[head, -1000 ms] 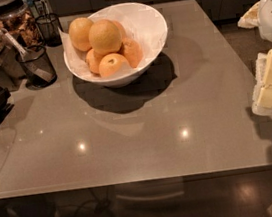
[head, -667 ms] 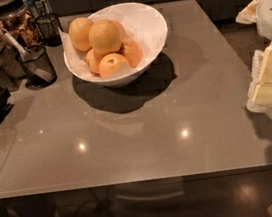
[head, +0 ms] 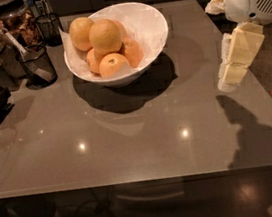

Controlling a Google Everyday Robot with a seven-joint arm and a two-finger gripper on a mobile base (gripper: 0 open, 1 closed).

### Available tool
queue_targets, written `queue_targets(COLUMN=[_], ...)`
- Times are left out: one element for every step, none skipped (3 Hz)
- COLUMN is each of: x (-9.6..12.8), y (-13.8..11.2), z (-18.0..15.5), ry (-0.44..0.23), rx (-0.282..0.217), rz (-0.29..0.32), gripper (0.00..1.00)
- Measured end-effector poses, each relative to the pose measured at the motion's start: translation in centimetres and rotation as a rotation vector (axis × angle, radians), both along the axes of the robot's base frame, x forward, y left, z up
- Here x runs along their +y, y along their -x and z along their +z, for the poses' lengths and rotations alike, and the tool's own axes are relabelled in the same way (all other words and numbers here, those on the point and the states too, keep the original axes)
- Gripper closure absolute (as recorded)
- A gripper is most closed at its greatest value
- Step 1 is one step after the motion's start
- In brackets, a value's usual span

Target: Pick orange from white bowl

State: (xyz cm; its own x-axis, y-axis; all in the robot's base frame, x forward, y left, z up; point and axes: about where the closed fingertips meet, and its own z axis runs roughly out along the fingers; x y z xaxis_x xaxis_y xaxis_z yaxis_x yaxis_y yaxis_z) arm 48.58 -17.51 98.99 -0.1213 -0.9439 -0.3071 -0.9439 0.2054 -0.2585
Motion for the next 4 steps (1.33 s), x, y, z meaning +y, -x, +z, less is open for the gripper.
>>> queue_targets(x=[0.1, 0.4, 2.0, 3.5], y=[-0.2, -0.9, -2.9, -6.5], z=[0.0, -0.3, -0.6, 0.1], ry=[-0.002, -0.008, -0.108, -0.197], rx=[-0.001, -0.022, -0.07, -0.122], rz=[0.003, -0.045, -0.16, -0.232], gripper=[0.0, 0.0, 0.0, 0.0])
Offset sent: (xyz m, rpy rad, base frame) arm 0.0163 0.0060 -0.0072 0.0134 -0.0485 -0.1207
